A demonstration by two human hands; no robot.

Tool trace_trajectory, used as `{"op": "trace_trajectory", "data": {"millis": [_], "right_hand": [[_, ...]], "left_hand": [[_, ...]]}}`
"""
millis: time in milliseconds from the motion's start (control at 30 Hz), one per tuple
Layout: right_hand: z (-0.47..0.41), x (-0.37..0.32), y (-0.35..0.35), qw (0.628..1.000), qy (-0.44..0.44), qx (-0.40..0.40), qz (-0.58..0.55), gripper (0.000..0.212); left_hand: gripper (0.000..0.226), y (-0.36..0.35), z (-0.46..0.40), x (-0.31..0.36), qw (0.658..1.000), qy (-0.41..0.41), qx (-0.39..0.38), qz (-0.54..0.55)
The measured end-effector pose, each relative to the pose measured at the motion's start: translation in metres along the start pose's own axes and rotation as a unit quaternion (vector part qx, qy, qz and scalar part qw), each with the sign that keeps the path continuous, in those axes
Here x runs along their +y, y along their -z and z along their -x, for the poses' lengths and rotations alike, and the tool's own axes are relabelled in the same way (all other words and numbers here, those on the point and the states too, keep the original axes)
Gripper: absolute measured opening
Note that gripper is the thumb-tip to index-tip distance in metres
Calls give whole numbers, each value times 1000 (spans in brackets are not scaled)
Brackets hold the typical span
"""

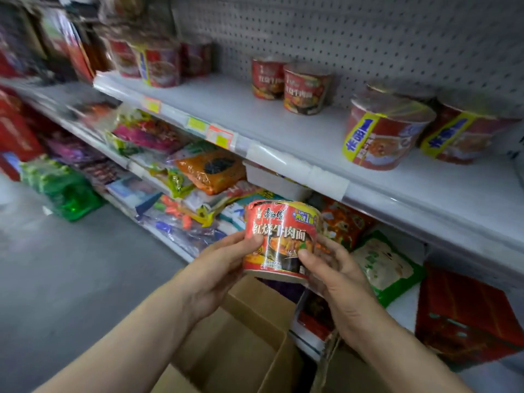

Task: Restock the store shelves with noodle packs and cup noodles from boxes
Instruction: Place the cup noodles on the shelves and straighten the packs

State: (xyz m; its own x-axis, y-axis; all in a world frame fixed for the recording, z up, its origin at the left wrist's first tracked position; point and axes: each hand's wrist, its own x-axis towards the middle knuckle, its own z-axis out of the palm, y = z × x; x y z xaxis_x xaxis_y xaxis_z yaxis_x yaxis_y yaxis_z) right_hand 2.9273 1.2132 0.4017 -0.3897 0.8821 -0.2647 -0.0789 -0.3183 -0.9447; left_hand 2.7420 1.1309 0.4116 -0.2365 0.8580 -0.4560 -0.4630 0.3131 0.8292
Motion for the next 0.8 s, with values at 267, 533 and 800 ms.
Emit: {"op": "trace_trajectory", "data": {"millis": [267,533,800], "right_hand": [[-29,-72,-81,992,100,-60,47,73],[-87,-127,-132,980,174,-63,79,77],[-154,-143,-165,971,215,-50,93,78]], "left_hand": [[43,34,13,102,995,-101,2,-8],[54,61,-34,186,986,-165,-20,6],[42,91,-96,245,978,-189,-33,-87]]}}
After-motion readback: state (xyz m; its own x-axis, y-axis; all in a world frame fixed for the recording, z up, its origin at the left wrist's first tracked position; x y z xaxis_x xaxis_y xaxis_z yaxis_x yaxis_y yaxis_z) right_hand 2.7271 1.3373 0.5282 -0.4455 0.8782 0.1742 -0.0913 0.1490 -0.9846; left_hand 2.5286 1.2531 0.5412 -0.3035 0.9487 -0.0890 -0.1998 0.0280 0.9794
